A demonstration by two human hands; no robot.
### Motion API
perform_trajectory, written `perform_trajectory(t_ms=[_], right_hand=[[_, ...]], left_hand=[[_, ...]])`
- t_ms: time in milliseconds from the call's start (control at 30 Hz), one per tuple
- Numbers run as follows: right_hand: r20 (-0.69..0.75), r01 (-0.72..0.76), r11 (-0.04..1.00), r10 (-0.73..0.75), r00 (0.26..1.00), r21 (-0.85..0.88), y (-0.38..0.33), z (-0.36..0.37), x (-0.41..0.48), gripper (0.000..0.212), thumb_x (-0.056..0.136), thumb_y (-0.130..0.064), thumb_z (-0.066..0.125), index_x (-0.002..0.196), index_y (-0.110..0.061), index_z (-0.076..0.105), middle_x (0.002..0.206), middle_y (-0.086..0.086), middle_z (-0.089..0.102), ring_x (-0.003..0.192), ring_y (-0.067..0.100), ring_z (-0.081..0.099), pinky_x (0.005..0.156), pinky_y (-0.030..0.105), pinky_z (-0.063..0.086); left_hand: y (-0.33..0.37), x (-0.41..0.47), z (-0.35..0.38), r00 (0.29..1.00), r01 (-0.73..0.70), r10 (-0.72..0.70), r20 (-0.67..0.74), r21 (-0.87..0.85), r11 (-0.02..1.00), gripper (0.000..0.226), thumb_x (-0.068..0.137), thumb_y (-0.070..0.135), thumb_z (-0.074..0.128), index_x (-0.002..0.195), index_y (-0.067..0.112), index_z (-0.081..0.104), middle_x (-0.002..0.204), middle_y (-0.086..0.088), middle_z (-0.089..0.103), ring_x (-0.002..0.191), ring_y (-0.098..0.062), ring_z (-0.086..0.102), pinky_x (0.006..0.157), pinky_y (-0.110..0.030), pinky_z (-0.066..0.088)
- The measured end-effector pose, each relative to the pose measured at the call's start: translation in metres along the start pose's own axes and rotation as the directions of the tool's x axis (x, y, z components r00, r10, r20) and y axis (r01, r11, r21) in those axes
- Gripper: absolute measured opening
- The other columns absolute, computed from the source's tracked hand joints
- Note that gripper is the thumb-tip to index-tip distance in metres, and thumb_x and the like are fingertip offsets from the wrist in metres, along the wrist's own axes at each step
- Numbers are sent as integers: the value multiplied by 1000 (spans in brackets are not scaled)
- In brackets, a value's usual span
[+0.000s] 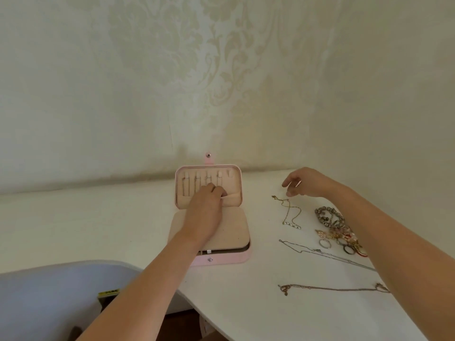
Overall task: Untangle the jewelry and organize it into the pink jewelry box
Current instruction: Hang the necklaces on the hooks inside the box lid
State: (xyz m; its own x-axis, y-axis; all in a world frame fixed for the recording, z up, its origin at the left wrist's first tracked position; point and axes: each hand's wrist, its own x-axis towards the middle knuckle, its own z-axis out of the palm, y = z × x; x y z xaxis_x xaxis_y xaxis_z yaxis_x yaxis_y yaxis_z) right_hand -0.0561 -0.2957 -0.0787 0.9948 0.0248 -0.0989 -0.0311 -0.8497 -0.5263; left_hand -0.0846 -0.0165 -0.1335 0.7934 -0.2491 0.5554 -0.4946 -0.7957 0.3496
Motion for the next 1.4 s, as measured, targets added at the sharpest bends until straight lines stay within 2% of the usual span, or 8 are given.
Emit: perform_trajectory(t_ms=[167,467,700,1000,1100,1200,1300,1400], right_hand=[[112,0,976,25,993,-216,0,11,4,39,76,-20,77,112,-16,63,104,-3,59,96,14,56,79,21,42],[-44,-162,917,157,987,-363,14,0,15,36,90,4,48,120,-8,62,131,9,54,117,25,53,90,26,43],[24,117,988,-115,993,-98,17,9,25,20,84,-4,64,96,-19,71,103,0,67,88,8,59,70,11,41],[169,38,972,2,986,-234,11,-1,36,14,76,-7,75,88,-12,70,78,-5,62,75,11,58,62,16,44],[200,81,970,-35,979,-230,15,2,32,10,82,-11,69,76,-17,65,74,-6,62,65,5,54,59,15,41],[239,120,960,-59,969,-252,19,8,28,7,91,-16,58,86,-15,62,82,-6,61,74,7,53,66,18,41],[210,51,996,-66,976,77,21,8,23,11,96,-11,49,88,-9,55,87,4,62,77,14,55,76,27,47],[163,31,833,-145,976,552,10,0,12,13,96,-2,44,86,-7,51,77,8,57,71,20,53,77,34,49]], left_hand=[[-4,0,3,996,65,-64,59,-13,998,29,92,1,43,111,10,63,108,-5,62,104,-22,54,85,-33,43],[-3,1,3,996,76,-76,56,-2,997,26,92,4,44,108,10,64,106,-5,62,101,-23,56,83,-33,44],[-4,0,3,995,77,-76,59,-12,997,25,92,5,45,106,10,65,104,-5,63,100,-22,57,87,-36,45],[-6,1,4,996,65,-64,65,-12,998,25,92,5,45,106,11,65,104,-5,63,100,-22,57,85,-35,46],[-6,0,3,995,69,-68,68,-13,998,25,92,5,45,106,11,65,105,-5,63,100,-22,57,84,-35,46],[-4,0,2,996,64,-63,67,-19,998,25,92,5,45,106,10,65,103,-5,63,99,-22,57,83,-36,46],[-2,0,1,996,62,-60,67,-20,998,25,92,6,44,107,11,63,103,-3,63,99,-21,56,83,-35,46],[-2,1,1,993,75,-73,92,-11,997,25,92,9,44,109,13,61,105,-1,62,101,-18,55,83,-31,44]])
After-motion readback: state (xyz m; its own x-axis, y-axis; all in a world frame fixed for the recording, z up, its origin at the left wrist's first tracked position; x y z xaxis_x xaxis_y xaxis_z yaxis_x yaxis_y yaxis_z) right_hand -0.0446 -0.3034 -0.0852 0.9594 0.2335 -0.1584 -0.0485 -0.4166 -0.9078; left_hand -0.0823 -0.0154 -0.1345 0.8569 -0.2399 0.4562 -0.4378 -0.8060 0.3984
